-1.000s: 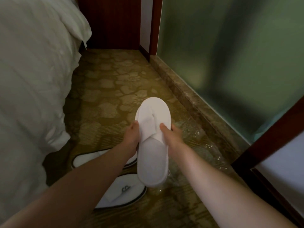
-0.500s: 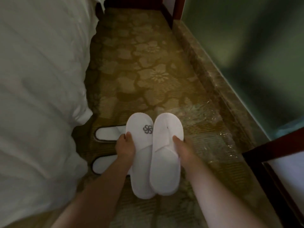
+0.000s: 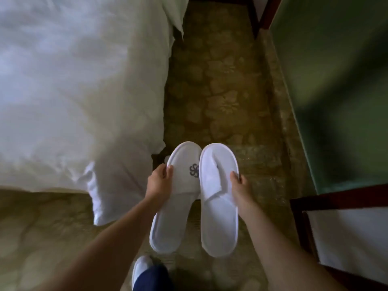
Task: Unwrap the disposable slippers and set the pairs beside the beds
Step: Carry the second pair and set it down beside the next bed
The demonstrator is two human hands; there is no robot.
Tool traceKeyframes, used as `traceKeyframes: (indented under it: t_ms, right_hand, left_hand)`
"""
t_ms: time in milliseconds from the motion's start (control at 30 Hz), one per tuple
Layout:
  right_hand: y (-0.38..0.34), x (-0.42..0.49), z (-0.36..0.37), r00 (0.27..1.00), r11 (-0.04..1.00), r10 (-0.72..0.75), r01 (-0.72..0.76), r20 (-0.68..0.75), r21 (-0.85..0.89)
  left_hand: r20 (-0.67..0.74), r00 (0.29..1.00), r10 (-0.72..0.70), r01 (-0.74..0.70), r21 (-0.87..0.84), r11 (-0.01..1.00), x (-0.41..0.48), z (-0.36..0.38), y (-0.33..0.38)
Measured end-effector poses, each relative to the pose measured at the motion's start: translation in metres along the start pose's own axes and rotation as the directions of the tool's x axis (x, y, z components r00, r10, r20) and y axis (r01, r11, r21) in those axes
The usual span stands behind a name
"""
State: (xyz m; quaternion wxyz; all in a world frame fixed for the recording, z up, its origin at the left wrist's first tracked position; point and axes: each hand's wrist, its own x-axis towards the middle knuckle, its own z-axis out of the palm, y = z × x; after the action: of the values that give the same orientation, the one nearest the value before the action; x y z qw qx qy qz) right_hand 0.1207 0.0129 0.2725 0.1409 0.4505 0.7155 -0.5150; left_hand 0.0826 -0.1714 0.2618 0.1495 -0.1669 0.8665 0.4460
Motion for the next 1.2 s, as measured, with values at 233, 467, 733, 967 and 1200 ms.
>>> traceKeyframes:
  t_ms: [233, 467, 733, 967, 1200]
  right_hand:
    - [-0.070, -0.068, -0.016, 0.990, 0.992, -0.095, 0.103, 0.099, -0.071]
    - [-0.110, -0.131, 0.019, 0.937, 0.955, -0.241, 0.276, 0.254, -0.109]
    - [-0.122, -0.206, 0.116, 0.821, 0.866, -0.333, 0.460, 0.463, -0.195]
    - [-0.125, -0.297, 0.243, 0.732, 0.758, -0.369, 0.594, 0.572, -0.271]
    - [-0.107, -0.413, 0.404, 0.641, 0.645, -0.335, 0.690, 0.690, -0.327]
  left_hand:
    - [-0.158, 0.987, 0.007, -0.015, -0.044, 0.999, -0.042, -0.084, 0.042]
    - [-0.307, 0.930, -0.201, 0.119, -0.267, 0.956, -0.084, -0.165, 0.013]
    - [-0.413, 0.809, -0.417, 0.183, -0.498, 0.848, -0.105, -0.262, -0.072]
    - [-0.444, 0.730, -0.520, 0.178, -0.611, 0.772, -0.123, -0.372, -0.169]
    - [-0.466, 0.643, -0.608, 0.183, -0.677, 0.713, -0.161, -0.512, -0.299]
